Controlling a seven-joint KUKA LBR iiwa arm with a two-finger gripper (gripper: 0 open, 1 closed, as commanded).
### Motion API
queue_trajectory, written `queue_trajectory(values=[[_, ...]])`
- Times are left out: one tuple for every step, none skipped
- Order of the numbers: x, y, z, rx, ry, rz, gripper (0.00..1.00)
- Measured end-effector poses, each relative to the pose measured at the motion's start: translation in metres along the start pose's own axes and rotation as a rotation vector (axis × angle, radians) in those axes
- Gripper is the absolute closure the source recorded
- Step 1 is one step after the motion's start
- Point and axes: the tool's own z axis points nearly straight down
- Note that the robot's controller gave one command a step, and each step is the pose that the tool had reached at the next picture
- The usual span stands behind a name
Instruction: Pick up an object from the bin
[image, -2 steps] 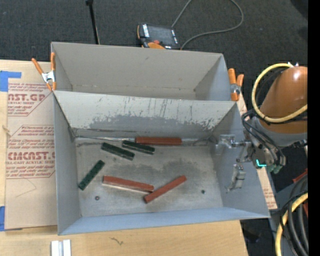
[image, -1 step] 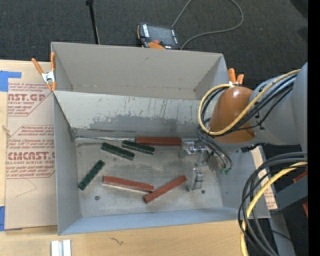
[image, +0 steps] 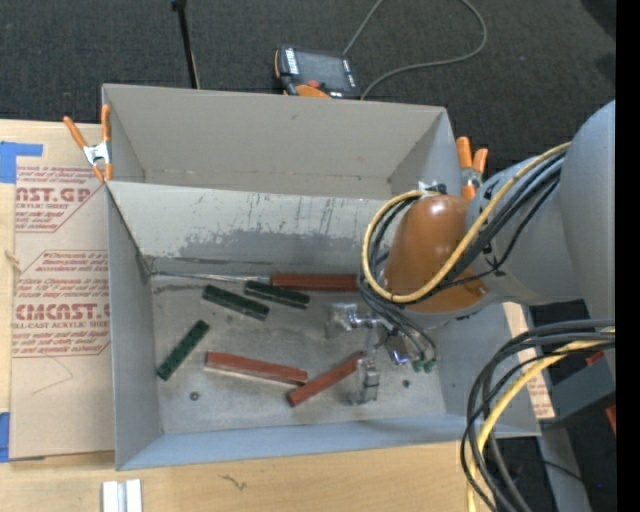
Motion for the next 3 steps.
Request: queue_trajectory(values=[[-0.001,-0.003,-0.001,0.003,-0.002,0.004,1.00],[0.009,0.040,0.000,0.002,-0.004,0.019,1.00],[-0.006,0.004,-0.154,0.006,-0.013,-0.149,1.00]])
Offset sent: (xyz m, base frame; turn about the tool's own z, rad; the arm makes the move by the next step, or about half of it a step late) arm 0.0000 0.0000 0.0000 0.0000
